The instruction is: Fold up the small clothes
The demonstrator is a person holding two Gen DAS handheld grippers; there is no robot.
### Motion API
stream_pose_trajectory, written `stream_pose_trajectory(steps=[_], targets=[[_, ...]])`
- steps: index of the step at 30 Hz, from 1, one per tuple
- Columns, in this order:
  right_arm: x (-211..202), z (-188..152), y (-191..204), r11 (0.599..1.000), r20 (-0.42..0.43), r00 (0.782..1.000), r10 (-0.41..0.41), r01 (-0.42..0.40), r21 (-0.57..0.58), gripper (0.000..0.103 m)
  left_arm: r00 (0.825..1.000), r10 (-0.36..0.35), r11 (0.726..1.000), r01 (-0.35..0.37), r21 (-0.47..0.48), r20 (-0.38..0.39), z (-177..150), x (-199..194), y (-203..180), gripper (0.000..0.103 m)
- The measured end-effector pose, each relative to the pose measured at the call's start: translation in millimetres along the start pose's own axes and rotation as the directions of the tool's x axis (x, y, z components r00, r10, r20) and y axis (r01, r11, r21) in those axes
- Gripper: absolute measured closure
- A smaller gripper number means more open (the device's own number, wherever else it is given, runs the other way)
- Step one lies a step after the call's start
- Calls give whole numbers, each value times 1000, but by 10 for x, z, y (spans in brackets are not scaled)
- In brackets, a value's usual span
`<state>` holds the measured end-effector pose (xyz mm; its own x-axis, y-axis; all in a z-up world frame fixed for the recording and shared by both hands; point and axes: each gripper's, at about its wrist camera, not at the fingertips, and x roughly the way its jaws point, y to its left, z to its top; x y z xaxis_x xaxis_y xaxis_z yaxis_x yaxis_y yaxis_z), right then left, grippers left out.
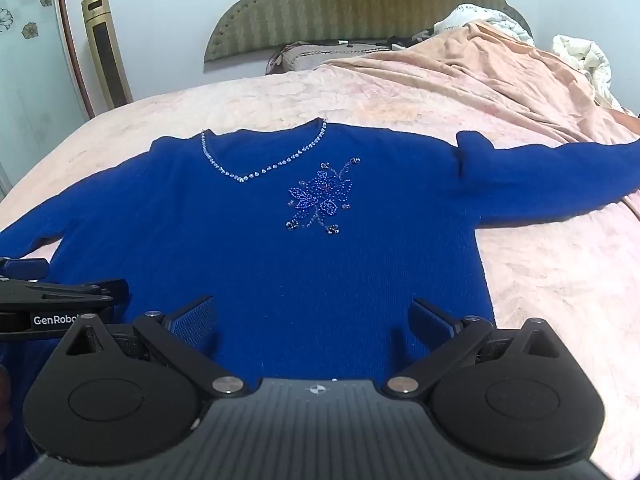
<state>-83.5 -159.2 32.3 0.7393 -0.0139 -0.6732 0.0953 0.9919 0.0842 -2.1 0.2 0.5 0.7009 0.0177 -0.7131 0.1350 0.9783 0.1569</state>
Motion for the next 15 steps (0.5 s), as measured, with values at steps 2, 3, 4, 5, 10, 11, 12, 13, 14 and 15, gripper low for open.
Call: stream_pose_trajectory(steps=[2, 3, 4, 5, 10, 11, 12, 13, 14, 15], targets=[[-7, -2, -9, 1000, 0, 1000, -5, 5, -1, 0, 1000, 0, 1000, 0, 0, 3, -16, -28, -35, 6], [-9, -2, -15, 1000, 1, 1000, -6, 6, -1, 0, 1000, -4, 1000, 4, 1, 2, -32, -7, -52, 6], [-10, -2, -21, 1000, 1, 1000, -7, 7, 0, 0, 1000, -4, 1000, 4, 4, 0, -31, -11, -73, 6], [-11, -1, -26, 1000, 0, 1000, -8, 8, 1, 0, 1000, -1, 1000, 1, 5, 0, -39, -15, -83, 6], [-89, -23, -30, 1000, 9, 1000, 1, -1, 9, 0, 1000, 0, 1000, 0, 22, -14, 29, -21, -118, 6], [-76, -20, -23, 1000, 9, 1000, 1, -1, 10, 0, 1000, -1, 1000, 1, 21, -14, 32, -21, -122, 6], [-64, -13, -12, 1000, 9, 1000, 1, -1, 10, 0, 1000, -2, 1000, 2, 20, -13, 32, -24, -129, 6], [-49, -4, 1, 1000, 8, 1000, 1, -1, 10, 0, 1000, -4, 1000, 4, 21, -11, 34, -26, -126, 6], [-30, 5, 17, 1000, 8, 1000, 0, 0, 10, 0, 1000, -6, 1000, 6, 23, -8, 36, -30, -129, 6], [-8, 16, 35, 1000, 8, 1000, -1, 1, 11, 0, 1000, -7, 1000, 7, 26, -6, 46, -27, -129, 6]])
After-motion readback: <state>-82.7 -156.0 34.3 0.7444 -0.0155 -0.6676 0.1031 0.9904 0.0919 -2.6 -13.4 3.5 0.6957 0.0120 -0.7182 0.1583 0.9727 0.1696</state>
